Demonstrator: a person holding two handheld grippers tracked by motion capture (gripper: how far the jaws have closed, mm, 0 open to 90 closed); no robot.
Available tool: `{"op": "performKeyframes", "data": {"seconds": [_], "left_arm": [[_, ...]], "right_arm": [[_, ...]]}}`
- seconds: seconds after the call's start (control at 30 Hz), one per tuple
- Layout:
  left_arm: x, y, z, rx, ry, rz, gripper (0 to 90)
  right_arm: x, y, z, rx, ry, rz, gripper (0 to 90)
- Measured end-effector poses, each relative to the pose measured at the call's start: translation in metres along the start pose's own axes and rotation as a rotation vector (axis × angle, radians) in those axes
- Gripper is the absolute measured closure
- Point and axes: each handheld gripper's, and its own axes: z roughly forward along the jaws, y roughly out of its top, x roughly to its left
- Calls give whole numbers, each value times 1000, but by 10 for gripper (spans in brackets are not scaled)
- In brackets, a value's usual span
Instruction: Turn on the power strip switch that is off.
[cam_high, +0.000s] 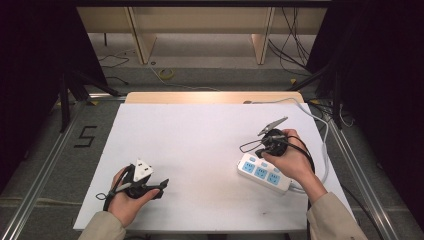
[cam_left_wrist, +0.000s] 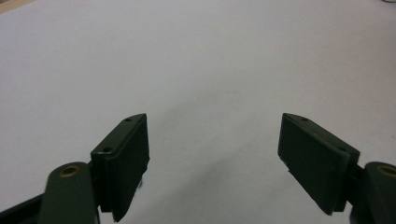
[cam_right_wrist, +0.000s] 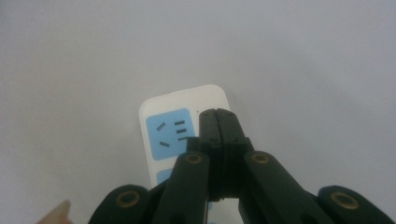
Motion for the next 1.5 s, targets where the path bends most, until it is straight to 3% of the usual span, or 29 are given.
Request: {"op": "performKeyframes", "data": {"seconds": [1.5], "left_arm": [[0, 1, -1, -4, 2, -1, 251]], "right_arm": [[-10, 13, 18, 47, 17, -5, 900]]}}
